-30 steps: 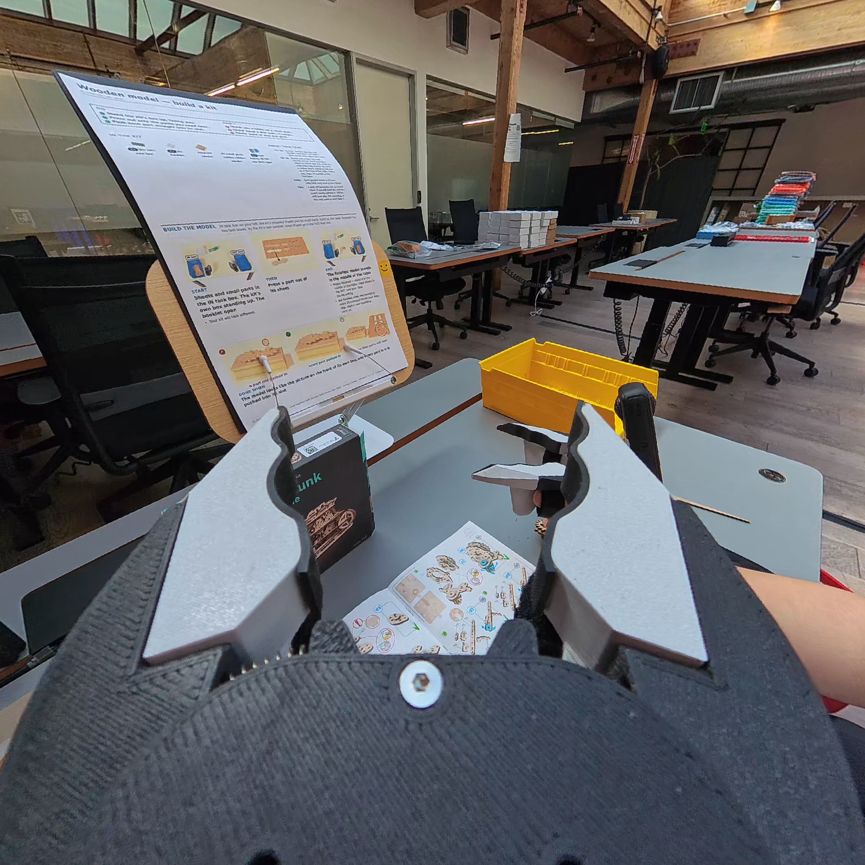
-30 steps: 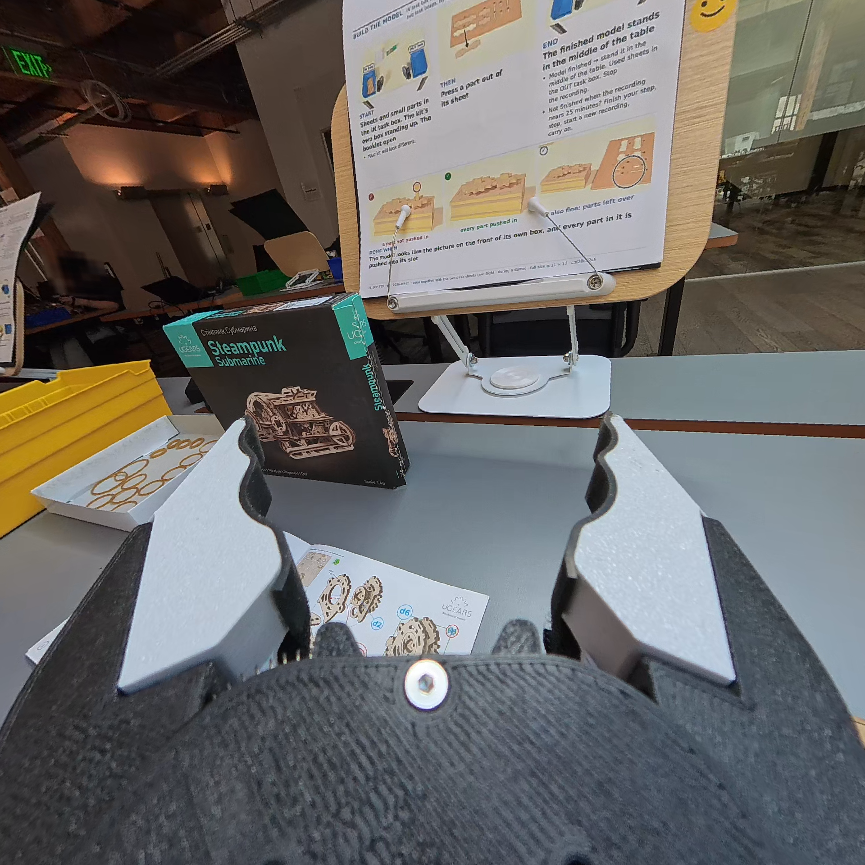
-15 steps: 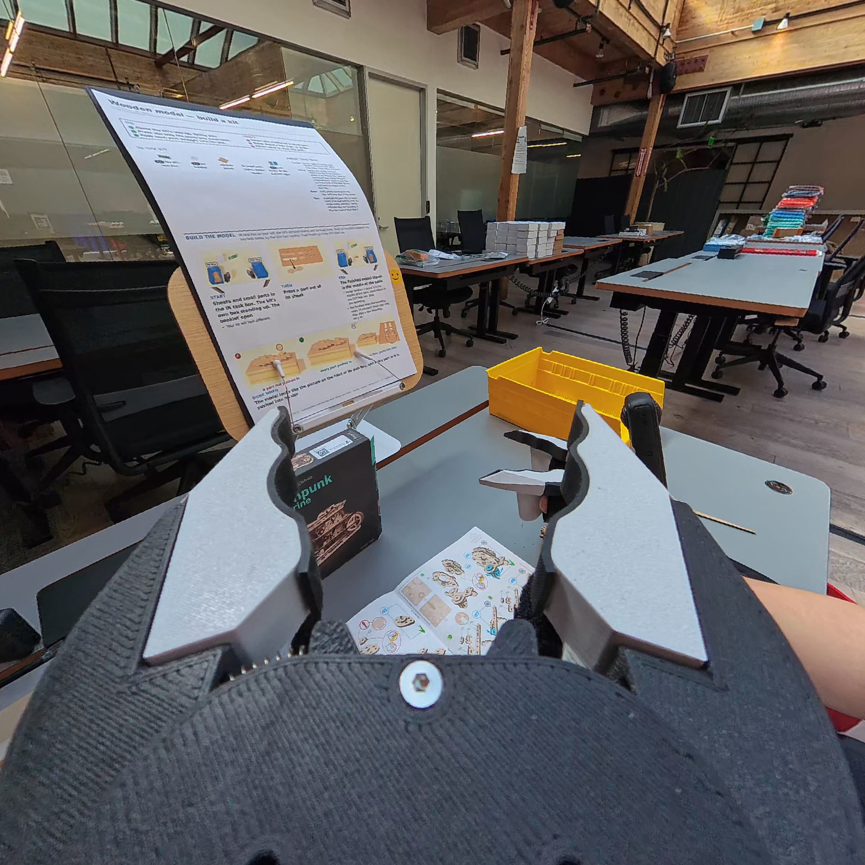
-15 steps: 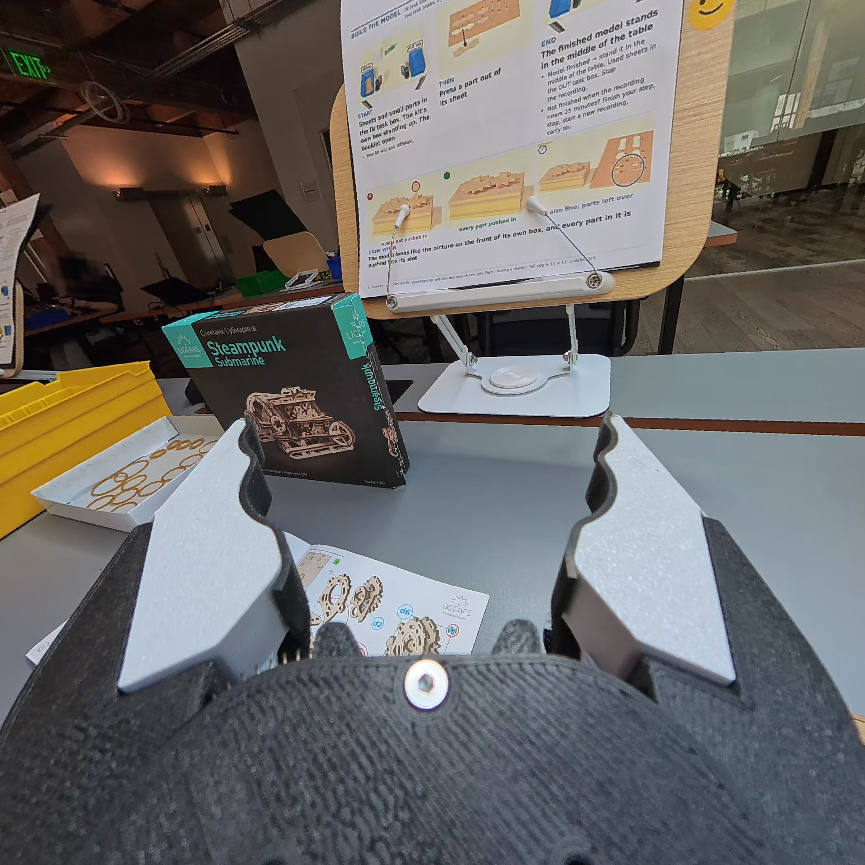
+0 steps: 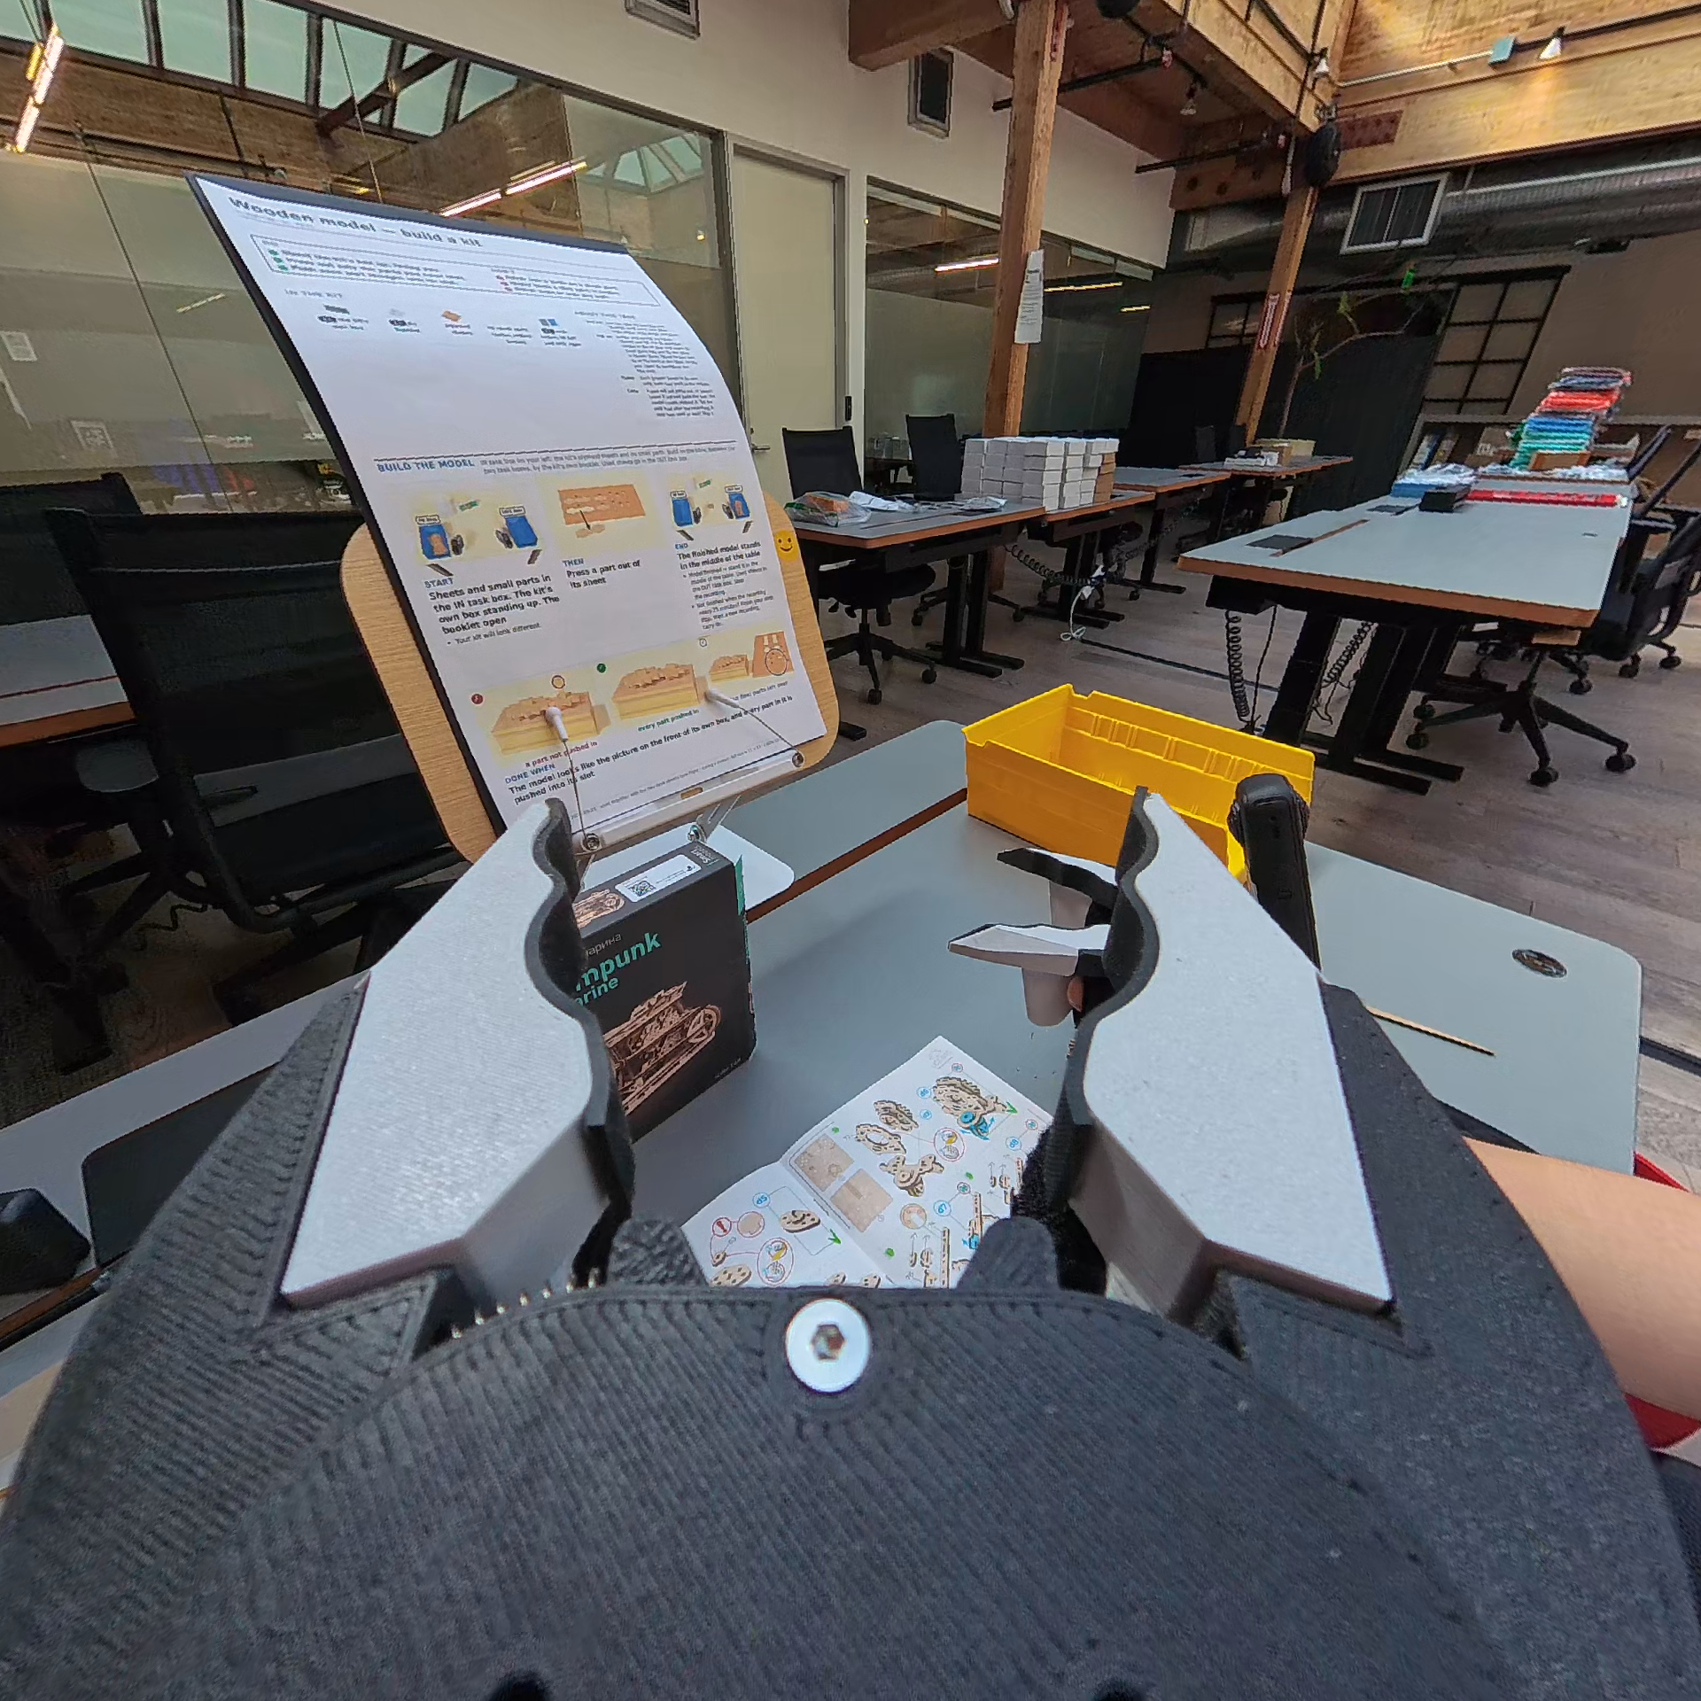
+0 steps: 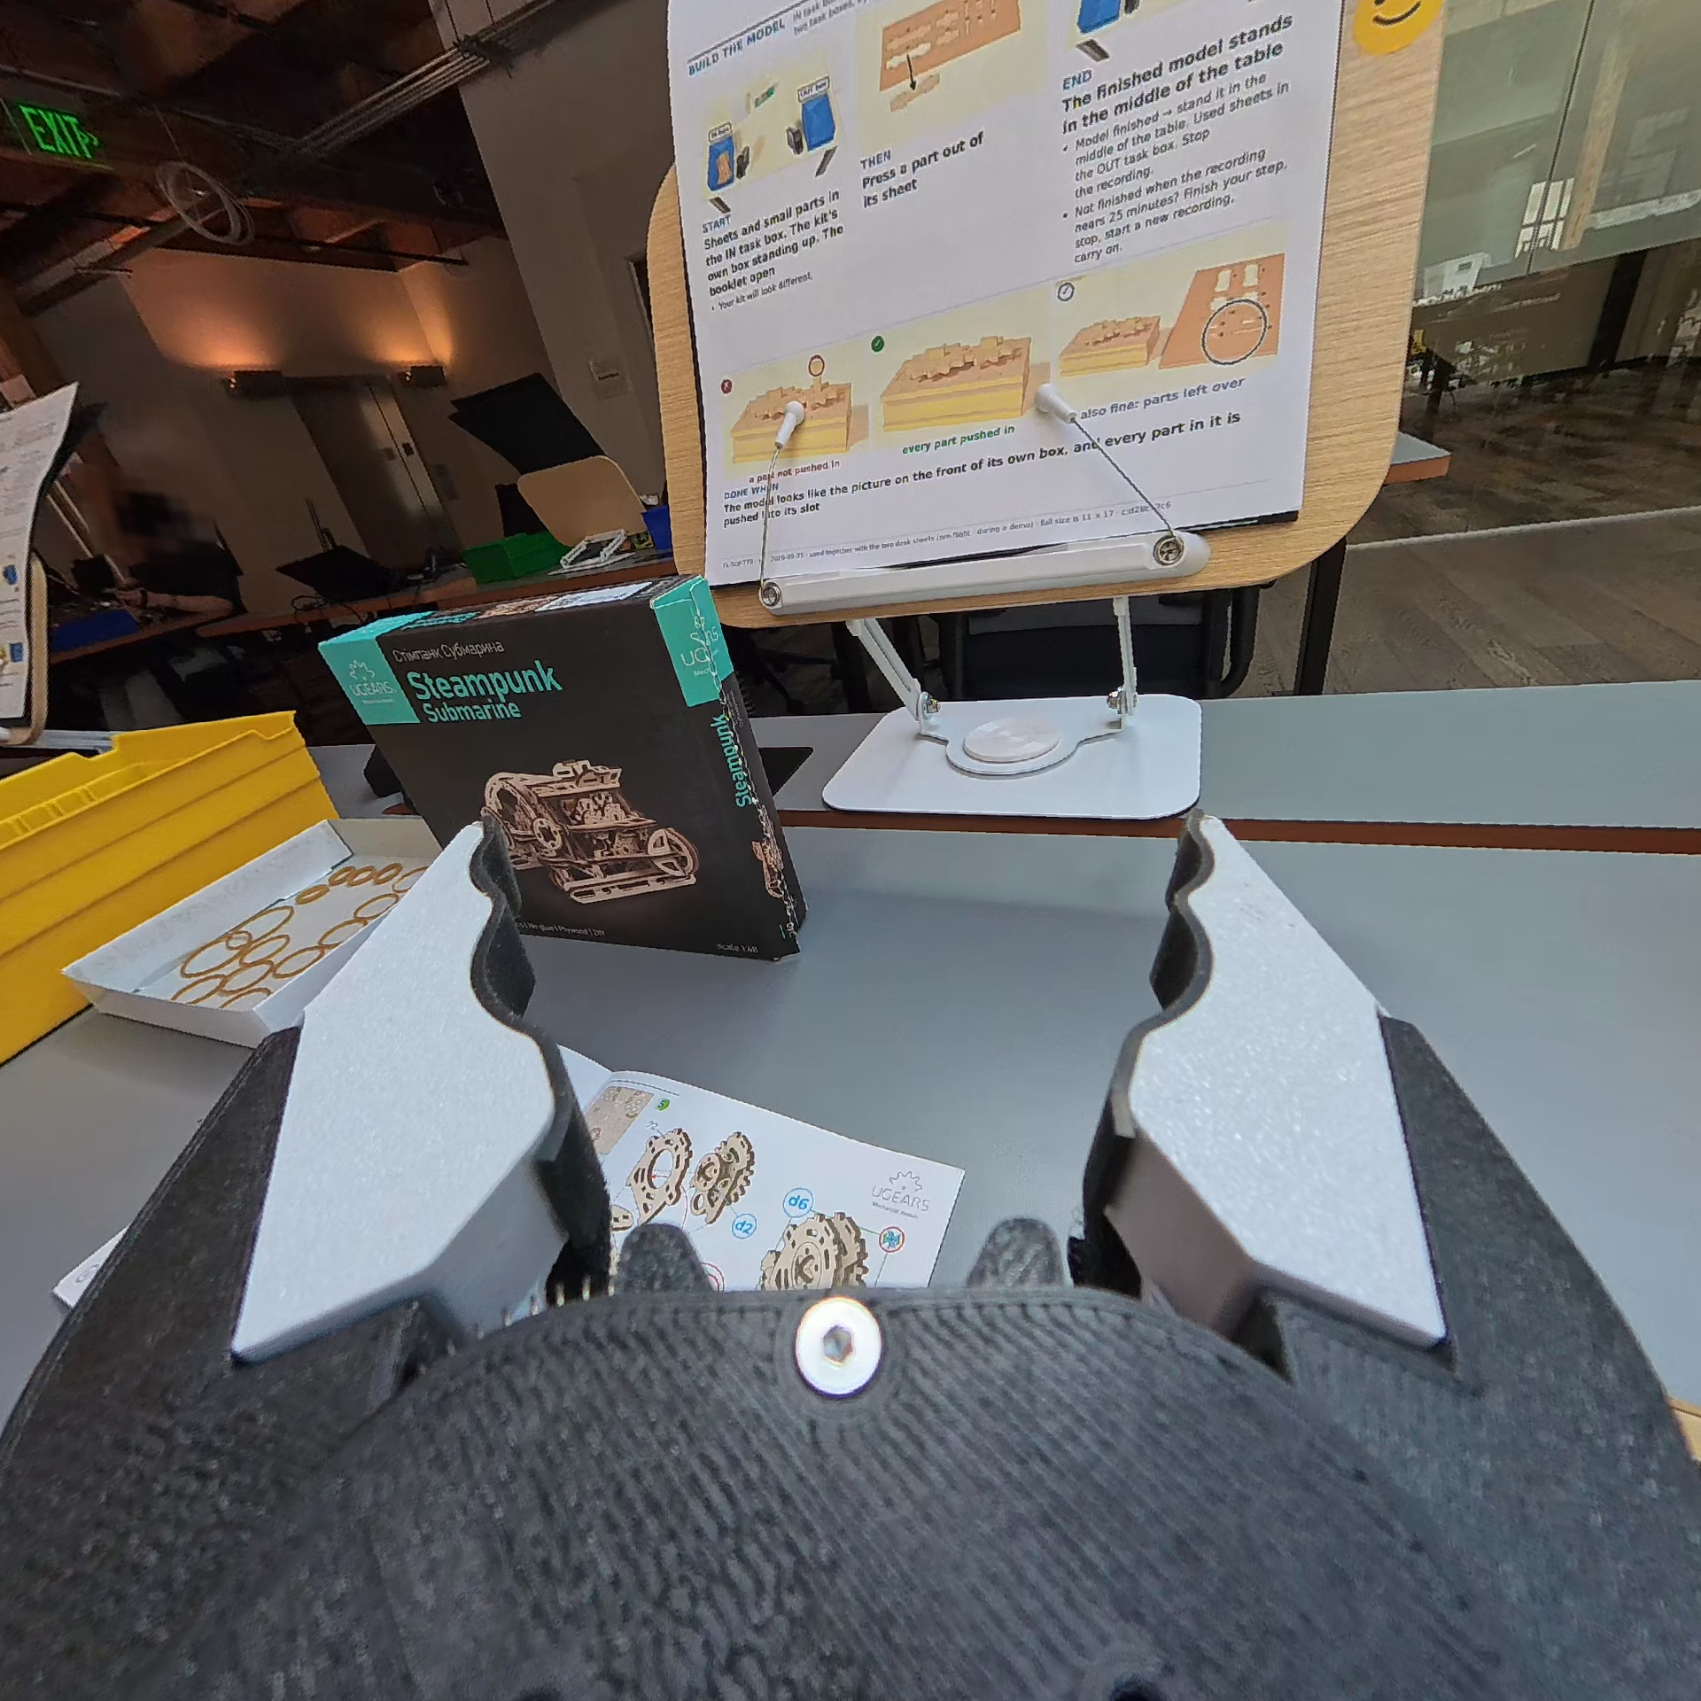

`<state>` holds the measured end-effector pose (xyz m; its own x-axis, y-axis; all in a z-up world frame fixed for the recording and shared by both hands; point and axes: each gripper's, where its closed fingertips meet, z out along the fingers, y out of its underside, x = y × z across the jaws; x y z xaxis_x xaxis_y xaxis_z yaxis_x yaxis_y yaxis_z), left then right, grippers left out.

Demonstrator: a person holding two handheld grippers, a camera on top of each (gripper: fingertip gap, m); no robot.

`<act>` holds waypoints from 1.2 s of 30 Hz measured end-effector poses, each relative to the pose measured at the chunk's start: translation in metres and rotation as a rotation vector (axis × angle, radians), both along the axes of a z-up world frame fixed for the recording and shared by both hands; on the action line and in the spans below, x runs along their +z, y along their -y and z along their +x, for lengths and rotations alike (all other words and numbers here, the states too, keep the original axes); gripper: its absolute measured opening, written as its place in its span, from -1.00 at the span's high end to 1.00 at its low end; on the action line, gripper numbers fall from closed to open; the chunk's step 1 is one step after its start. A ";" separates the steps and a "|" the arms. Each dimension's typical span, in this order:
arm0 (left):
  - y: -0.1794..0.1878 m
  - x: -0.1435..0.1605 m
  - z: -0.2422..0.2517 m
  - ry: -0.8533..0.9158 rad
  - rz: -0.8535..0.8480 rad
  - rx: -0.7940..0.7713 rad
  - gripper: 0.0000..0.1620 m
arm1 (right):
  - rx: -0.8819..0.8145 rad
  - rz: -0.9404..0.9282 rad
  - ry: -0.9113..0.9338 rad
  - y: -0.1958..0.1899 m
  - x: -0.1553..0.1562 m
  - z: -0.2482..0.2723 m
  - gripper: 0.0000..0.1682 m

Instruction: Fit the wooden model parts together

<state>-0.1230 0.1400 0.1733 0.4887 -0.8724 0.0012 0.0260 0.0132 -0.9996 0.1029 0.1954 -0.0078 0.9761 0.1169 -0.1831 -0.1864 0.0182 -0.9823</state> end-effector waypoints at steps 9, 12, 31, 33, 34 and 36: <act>-0.017 -0.015 -0.010 -0.014 -0.002 0.109 -0.54 | 0.005 -0.002 -0.002 0.001 0.001 -0.002 -0.63; -0.020 -0.048 -0.018 0.010 -0.016 0.122 -0.55 | -0.004 0.007 0.003 0.002 0.004 0.000 -0.64; -0.047 -0.173 -0.063 0.034 -0.112 0.460 -0.50 | -0.049 -0.004 0.027 0.000 0.001 0.010 -0.63; -0.046 -0.179 -0.064 0.029 -0.123 0.463 -0.50 | -0.051 -0.006 0.025 0.000 0.001 0.011 -0.63; -0.046 -0.181 -0.064 0.023 -0.122 0.468 -0.50 | -0.053 -0.005 0.025 0.000 0.001 0.011 -0.63; -0.047 -0.182 -0.065 0.017 -0.112 0.484 -0.50 | -0.055 -0.002 0.025 0.000 0.002 0.011 -0.63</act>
<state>-0.1883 0.1868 -0.0089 0.8367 -0.5396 0.0935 0.0598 -0.0796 -0.9950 0.1142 0.1954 -0.0061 0.9854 0.0625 -0.1586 -0.1604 0.0255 -0.9867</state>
